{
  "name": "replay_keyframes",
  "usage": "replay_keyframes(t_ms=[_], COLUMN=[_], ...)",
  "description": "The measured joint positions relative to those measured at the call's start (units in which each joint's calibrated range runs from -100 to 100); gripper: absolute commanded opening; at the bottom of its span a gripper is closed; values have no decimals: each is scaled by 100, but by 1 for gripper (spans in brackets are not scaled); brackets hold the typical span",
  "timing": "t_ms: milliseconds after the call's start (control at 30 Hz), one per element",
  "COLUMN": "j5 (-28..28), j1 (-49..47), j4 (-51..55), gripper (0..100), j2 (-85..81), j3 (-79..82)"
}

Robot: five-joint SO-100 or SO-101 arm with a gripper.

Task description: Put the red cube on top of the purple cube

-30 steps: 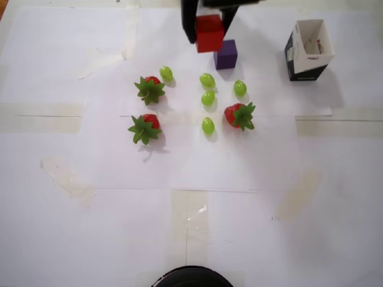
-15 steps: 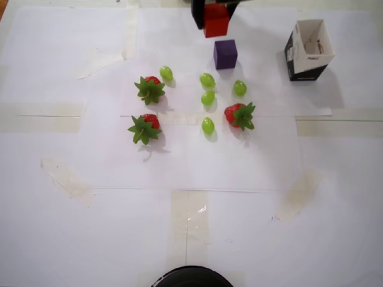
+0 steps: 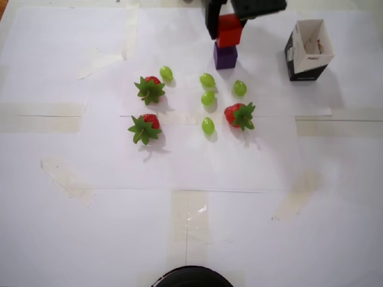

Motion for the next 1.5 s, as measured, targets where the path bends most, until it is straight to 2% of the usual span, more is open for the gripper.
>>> replay_keyframes(t_ms=[1033, 1500], j5=[0, -147], j1=[-45, -150], j4=[-593, -648], gripper=[4, 26], j2=[354, 391], j3=[335, 335])
